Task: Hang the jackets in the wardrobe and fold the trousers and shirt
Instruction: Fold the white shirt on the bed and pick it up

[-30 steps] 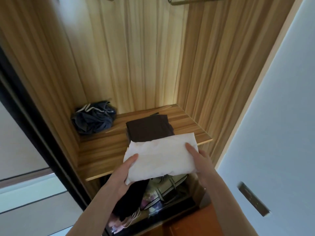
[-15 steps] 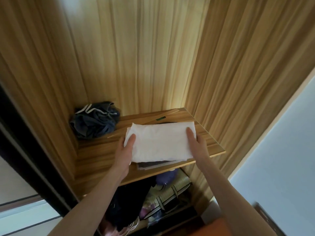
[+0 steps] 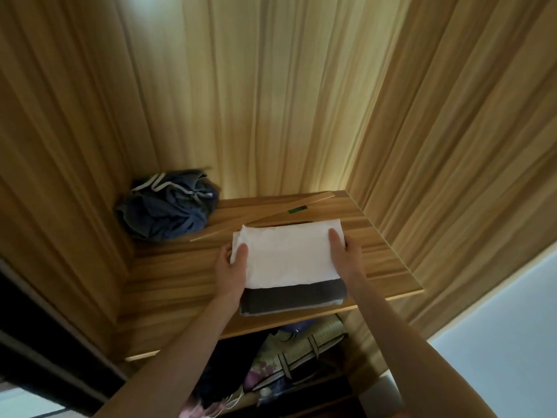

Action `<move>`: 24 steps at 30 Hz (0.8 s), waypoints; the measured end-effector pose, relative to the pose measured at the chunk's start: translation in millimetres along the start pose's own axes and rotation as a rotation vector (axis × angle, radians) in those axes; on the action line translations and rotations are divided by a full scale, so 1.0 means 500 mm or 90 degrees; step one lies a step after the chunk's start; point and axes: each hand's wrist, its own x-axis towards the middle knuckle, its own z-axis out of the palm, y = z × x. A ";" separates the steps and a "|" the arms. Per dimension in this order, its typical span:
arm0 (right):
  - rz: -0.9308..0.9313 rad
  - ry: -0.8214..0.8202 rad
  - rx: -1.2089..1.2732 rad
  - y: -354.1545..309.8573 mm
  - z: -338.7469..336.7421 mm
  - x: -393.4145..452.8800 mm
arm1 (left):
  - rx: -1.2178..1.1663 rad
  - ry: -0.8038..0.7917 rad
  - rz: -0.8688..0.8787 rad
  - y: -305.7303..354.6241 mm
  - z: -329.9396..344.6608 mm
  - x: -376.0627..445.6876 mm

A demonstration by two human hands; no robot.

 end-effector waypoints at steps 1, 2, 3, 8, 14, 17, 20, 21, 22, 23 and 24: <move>0.009 -0.005 -0.008 0.010 0.006 0.007 | 0.023 0.008 0.007 -0.011 0.003 0.004; 0.015 -0.007 -0.012 0.018 0.013 0.013 | 0.044 0.020 0.015 -0.018 0.006 0.007; 0.018 -0.008 -0.015 0.025 0.019 0.015 | 0.058 0.031 0.021 -0.022 0.008 0.009; -0.131 0.093 -0.178 0.039 0.020 0.006 | 0.321 0.138 0.086 -0.010 0.006 -0.005; -0.542 0.033 -0.413 0.025 0.036 -0.005 | 0.673 -0.062 0.550 -0.004 0.047 -0.029; -0.475 -0.030 -0.458 0.045 0.037 0.016 | 0.817 -0.108 0.518 -0.024 0.055 -0.013; -0.396 -0.051 -0.416 0.077 0.039 0.036 | 0.842 -0.123 0.472 -0.056 0.041 0.012; -0.389 -0.059 -0.409 0.086 0.043 0.041 | 0.838 -0.128 0.465 -0.067 0.039 0.020; -0.385 -0.068 -0.402 0.093 0.049 0.046 | 0.837 -0.133 0.456 -0.077 0.040 0.027; -0.379 -0.076 -0.394 0.098 0.054 0.051 | 0.836 -0.140 0.444 -0.085 0.041 0.033; -0.370 -0.084 -0.386 0.101 0.059 0.056 | 0.832 -0.148 0.433 -0.091 0.043 0.038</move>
